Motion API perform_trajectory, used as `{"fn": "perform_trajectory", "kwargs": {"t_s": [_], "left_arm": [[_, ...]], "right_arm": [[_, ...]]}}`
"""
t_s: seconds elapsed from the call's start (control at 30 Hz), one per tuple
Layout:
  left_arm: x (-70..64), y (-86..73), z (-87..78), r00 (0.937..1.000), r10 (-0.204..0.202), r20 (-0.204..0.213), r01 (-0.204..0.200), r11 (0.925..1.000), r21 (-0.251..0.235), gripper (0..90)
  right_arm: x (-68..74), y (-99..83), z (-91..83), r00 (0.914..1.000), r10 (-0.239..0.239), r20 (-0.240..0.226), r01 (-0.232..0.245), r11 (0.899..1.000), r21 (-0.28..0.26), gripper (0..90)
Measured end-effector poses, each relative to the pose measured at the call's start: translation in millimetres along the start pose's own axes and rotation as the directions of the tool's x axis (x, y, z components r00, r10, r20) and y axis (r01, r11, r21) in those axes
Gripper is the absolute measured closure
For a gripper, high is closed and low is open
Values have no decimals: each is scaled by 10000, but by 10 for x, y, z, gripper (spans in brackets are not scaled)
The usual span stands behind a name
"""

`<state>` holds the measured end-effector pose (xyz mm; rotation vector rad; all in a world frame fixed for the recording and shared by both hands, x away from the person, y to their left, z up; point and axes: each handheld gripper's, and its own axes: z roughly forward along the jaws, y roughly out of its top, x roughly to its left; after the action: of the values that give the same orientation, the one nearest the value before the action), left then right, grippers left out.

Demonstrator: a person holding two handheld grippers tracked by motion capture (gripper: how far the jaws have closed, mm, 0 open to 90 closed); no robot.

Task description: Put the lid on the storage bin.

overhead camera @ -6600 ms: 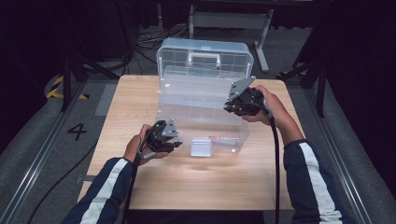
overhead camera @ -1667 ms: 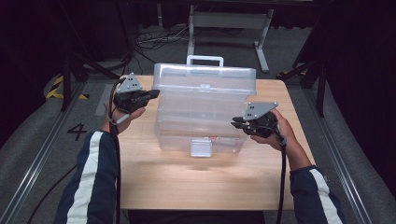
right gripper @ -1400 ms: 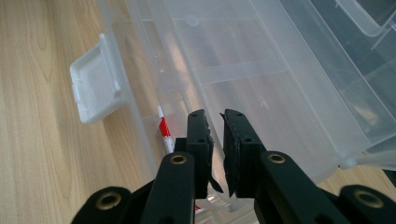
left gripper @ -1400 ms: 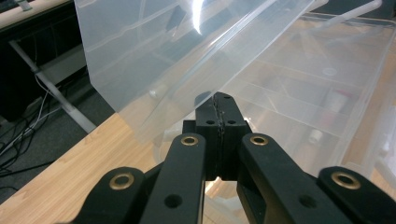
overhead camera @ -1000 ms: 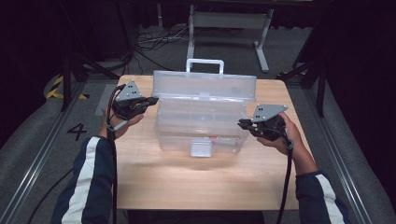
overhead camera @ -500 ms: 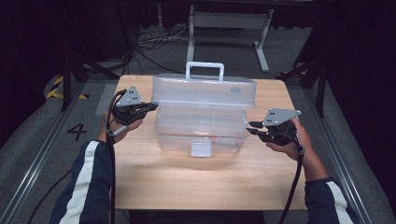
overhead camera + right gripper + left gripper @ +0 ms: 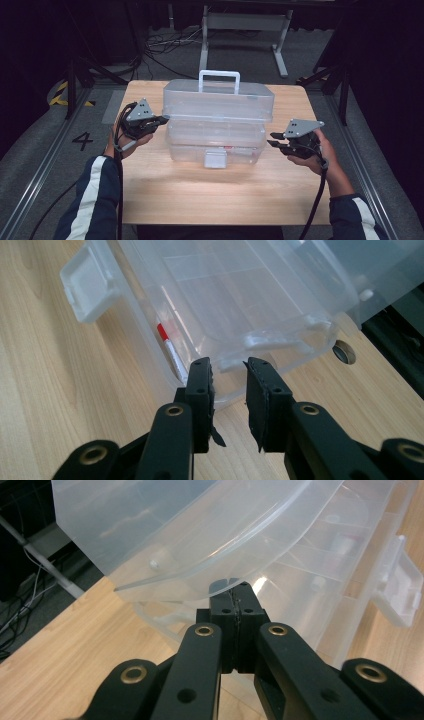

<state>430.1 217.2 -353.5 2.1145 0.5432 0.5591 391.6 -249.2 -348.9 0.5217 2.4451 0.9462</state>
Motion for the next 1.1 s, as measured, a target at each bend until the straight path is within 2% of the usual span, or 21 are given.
{"fn": "perform_trajectory", "kwargs": {"t_s": [0.33, 1.1], "left_arm": [[-89, -60, -28, 10000, 84, -1, -84, 9997, 212, 900], [-169, -174, -18, 9999, 98, 42, -100, 9986, 515, 900]], "right_arm": [[13, -13, 19, 9999, 94, 40, -94, 10000, -12, 722], [44, -96, 95, 9999, 93, -106, -89, 9992, 389, 697]]}}
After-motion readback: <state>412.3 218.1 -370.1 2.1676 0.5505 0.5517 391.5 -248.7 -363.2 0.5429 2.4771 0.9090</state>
